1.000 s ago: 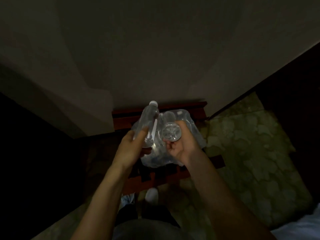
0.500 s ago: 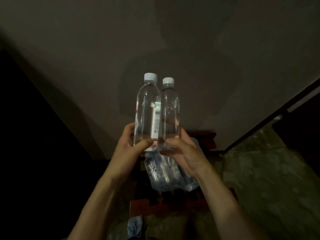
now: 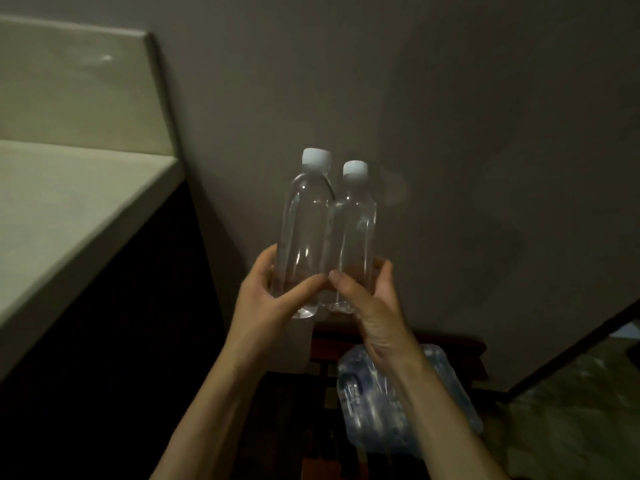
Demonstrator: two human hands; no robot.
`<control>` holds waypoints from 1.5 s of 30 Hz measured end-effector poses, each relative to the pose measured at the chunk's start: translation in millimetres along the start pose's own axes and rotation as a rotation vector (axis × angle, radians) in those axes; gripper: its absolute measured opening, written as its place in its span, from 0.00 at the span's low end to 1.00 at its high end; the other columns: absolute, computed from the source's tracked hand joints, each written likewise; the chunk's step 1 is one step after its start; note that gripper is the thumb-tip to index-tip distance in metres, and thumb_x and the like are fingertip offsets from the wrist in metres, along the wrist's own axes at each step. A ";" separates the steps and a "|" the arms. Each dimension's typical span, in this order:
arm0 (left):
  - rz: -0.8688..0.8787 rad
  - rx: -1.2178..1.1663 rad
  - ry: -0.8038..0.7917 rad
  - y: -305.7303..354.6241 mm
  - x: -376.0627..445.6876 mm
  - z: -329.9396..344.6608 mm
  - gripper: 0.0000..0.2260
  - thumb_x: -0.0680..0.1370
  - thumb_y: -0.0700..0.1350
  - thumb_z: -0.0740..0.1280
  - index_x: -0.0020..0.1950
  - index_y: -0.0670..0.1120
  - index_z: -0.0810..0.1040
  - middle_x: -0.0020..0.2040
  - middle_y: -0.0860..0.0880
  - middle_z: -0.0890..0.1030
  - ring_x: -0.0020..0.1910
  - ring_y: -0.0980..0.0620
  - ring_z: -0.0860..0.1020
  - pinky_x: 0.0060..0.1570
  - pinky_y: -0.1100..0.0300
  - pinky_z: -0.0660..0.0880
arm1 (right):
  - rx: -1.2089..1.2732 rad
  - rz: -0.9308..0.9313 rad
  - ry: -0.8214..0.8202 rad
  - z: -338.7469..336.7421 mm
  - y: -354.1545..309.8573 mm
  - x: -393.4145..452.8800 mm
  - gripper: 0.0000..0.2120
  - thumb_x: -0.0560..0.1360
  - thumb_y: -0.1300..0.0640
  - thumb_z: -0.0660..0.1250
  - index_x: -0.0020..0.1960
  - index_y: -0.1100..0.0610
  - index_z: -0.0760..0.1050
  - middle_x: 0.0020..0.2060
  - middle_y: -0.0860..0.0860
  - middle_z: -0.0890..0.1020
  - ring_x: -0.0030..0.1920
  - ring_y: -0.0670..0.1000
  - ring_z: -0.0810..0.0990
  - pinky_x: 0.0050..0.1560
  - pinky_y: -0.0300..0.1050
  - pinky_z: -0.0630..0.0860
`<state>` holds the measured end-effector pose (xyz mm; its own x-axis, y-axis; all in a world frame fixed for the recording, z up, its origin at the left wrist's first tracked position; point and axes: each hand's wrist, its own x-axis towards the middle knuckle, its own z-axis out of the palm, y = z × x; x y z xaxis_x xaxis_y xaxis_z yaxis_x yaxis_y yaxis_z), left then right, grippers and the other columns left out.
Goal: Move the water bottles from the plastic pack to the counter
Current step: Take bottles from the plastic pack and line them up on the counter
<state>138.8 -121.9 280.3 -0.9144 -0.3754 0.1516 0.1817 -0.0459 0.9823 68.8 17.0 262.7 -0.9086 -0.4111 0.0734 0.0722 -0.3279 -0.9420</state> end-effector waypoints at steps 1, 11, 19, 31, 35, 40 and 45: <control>0.001 -0.021 -0.002 7.9 -0.8 -11.5 0.21 0.69 0.48 0.77 0.61 0.51 0.78 0.51 0.45 0.86 0.49 0.47 0.85 0.48 0.54 0.83 | 0.005 -0.026 -0.020 10.2 -4.5 0.0 0.34 0.64 0.50 0.80 0.64 0.48 0.68 0.57 0.52 0.83 0.59 0.53 0.82 0.53 0.46 0.80; 0.100 0.018 0.021 85.8 -8.7 -154.1 0.19 0.66 0.57 0.78 0.53 0.54 0.78 0.48 0.52 0.86 0.47 0.54 0.85 0.40 0.64 0.80 | -0.086 -0.233 -0.040 184.8 -11.4 9.2 0.25 0.64 0.47 0.77 0.59 0.54 0.77 0.50 0.55 0.84 0.53 0.57 0.83 0.53 0.52 0.80; 0.069 0.382 0.030 131.4 -12.7 -284.5 0.19 0.67 0.61 0.76 0.53 0.61 0.75 0.50 0.54 0.82 0.49 0.54 0.82 0.45 0.55 0.81 | 0.131 -0.207 -0.104 311.8 12.3 20.3 0.38 0.57 0.46 0.83 0.59 0.64 0.73 0.50 0.58 0.85 0.49 0.58 0.85 0.48 0.53 0.81; 0.165 0.584 0.149 143.4 12.3 -370.4 0.31 0.68 0.58 0.75 0.68 0.54 0.70 0.59 0.53 0.80 0.55 0.52 0.79 0.50 0.53 0.81 | -0.232 -0.055 -0.342 388.0 31.2 64.5 0.15 0.70 0.60 0.72 0.57 0.60 0.79 0.52 0.59 0.84 0.54 0.56 0.83 0.58 0.56 0.79; 0.019 0.448 0.192 137.3 29.9 -397.2 0.26 0.69 0.48 0.77 0.63 0.48 0.70 0.55 0.46 0.81 0.52 0.48 0.83 0.50 0.47 0.82 | -0.218 0.022 -0.293 408.9 43.9 81.7 0.16 0.68 0.60 0.73 0.55 0.58 0.79 0.53 0.59 0.83 0.55 0.57 0.82 0.58 0.56 0.79; 0.042 0.319 0.128 130.2 57.7 -437.4 0.22 0.70 0.40 0.76 0.61 0.49 0.74 0.55 0.48 0.83 0.50 0.55 0.84 0.42 0.62 0.82 | -0.282 0.090 -0.313 435.7 53.8 118.3 0.25 0.57 0.64 0.67 0.54 0.56 0.77 0.45 0.51 0.84 0.51 0.53 0.81 0.44 0.47 0.78; 0.043 0.412 0.111 127.4 94.7 -483.6 0.20 0.70 0.42 0.76 0.60 0.51 0.78 0.51 0.53 0.83 0.50 0.55 0.82 0.42 0.64 0.79 | -0.329 0.214 -0.285 472.3 68.5 160.8 0.23 0.56 0.65 0.69 0.51 0.54 0.76 0.47 0.51 0.82 0.53 0.53 0.80 0.45 0.49 0.77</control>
<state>250.3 -610.9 366.5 -0.8606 -0.4674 0.2022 0.0382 0.3367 0.9408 121.9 -473.3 364.7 -0.7356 -0.6714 -0.0903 0.0699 0.0573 -0.9959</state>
